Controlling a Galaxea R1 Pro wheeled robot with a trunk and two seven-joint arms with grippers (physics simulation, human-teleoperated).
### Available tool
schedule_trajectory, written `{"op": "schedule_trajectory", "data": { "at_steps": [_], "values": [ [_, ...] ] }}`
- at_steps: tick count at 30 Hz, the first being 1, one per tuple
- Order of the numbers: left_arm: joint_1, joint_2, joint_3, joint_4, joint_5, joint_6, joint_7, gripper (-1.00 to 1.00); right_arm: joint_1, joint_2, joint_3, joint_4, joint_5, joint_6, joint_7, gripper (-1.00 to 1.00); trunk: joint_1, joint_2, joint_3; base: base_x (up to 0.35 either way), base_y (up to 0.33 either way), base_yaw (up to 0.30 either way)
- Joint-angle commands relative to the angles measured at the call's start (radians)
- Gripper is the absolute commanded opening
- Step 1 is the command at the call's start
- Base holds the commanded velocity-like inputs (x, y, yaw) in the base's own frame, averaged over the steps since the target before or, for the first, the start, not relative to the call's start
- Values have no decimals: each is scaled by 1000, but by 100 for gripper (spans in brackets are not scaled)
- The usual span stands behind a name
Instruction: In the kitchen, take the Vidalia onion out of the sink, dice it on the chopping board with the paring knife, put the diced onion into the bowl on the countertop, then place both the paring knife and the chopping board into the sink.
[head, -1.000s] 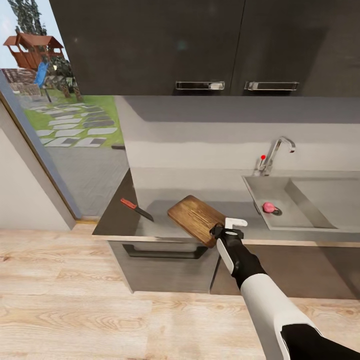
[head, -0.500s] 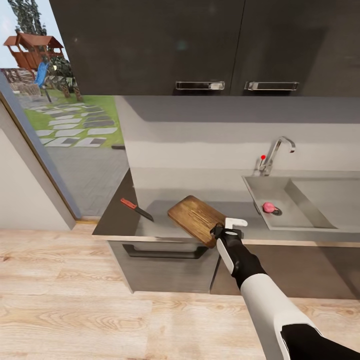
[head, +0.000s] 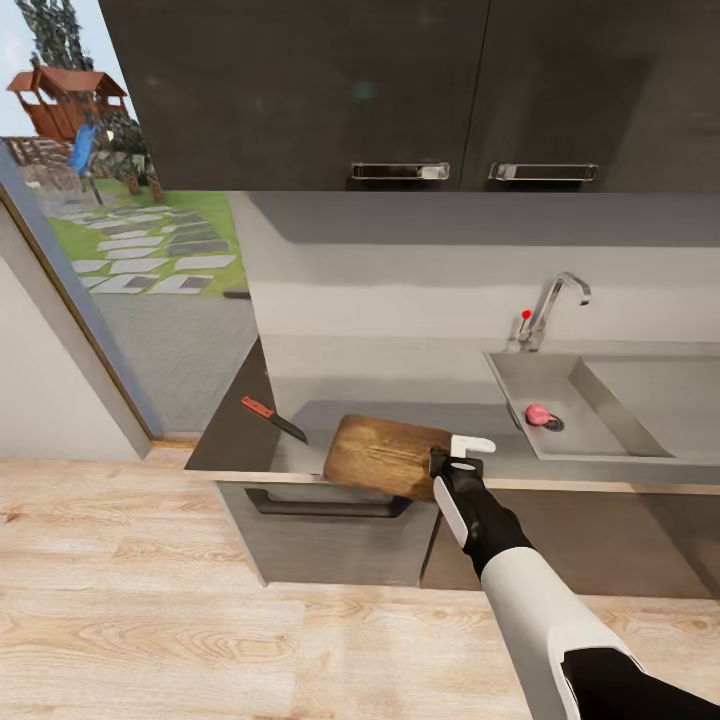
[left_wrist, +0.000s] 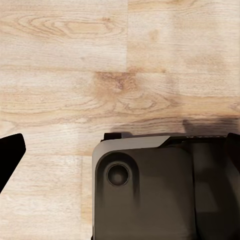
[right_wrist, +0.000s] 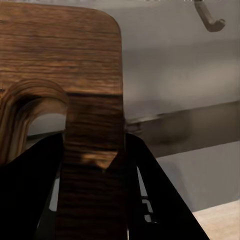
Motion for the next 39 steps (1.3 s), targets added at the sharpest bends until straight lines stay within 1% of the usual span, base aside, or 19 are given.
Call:
{"op": "schedule_trajectory", "data": {
  "at_steps": [1,10,16,21,39],
  "values": [
    [0,0,0,-1,0,-2,-1,100,-1,0,0,-2,-7,4,-5,-100,1,-2,-2,0,0,0],
    [0,0,0,-1,0,-2,-1,100,-1,0,-1,-3,-7,4,-5,-100,1,-2,-2,0,0,0],
    [0,0,0,-1,0,0,0,100,-1,1,-1,-7,-8,5,-5,-100,1,-2,-1,315,0,0],
    [0,0,0,0,0,-1,-1,100,-1,2,-1,-12,-8,6,-7,-100,1,-2,5,225,0,0],
    [0,0,0,0,0,0,1,100,-1,3,0,-13,-15,8,-7,-100,1,-2,31,9,-3,0]
  ]
}}
